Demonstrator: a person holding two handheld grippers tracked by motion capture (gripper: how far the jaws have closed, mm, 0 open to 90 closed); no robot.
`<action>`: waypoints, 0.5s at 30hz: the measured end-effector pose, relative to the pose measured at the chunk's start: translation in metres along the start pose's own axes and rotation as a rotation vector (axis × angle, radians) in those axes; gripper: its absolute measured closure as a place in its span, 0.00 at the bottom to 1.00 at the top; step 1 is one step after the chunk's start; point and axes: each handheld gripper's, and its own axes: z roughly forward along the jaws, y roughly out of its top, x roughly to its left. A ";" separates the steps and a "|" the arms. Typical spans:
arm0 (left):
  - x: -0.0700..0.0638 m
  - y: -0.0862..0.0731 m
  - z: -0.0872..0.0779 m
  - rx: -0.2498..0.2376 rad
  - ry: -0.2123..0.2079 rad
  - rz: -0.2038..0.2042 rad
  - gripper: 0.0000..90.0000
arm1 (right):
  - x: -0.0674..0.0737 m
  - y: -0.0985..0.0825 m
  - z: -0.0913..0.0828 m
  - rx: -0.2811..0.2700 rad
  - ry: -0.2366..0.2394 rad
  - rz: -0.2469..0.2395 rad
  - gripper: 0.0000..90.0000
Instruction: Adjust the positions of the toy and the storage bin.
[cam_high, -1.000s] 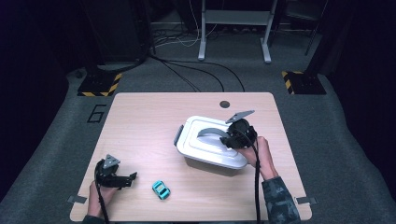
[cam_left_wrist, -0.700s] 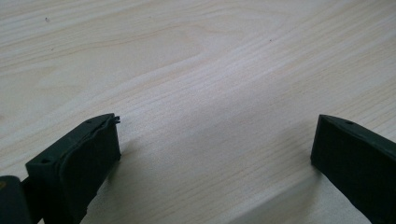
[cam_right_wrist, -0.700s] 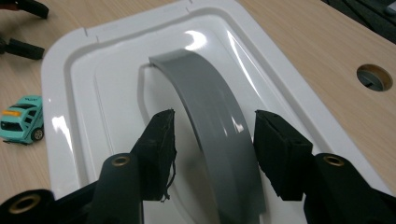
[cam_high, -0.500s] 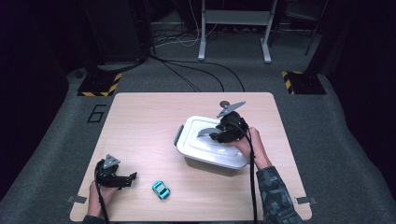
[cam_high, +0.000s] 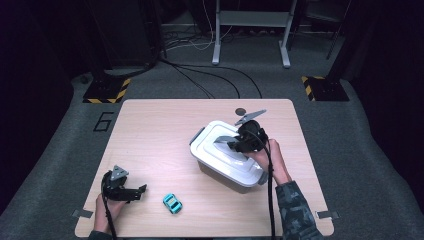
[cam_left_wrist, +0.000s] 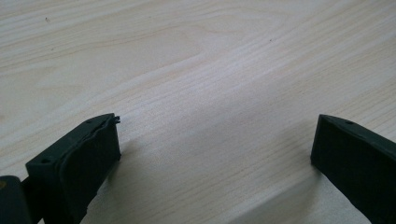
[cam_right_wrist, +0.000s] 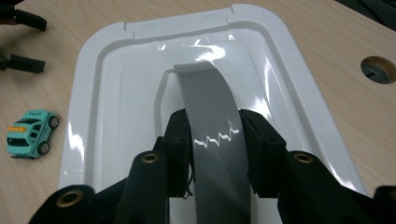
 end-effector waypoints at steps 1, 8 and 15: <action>0.000 0.000 0.000 0.000 0.000 0.000 0.01 | 0.001 0.000 0.000 -0.001 -0.006 0.017 0.72; 0.000 0.000 0.000 0.000 0.000 0.000 0.01 | 0.010 -0.004 -0.001 -0.014 -0.050 -0.040 0.72; 0.000 0.000 0.000 0.000 0.000 0.000 0.01 | -0.004 -0.013 0.005 -0.051 0.029 -0.082 0.65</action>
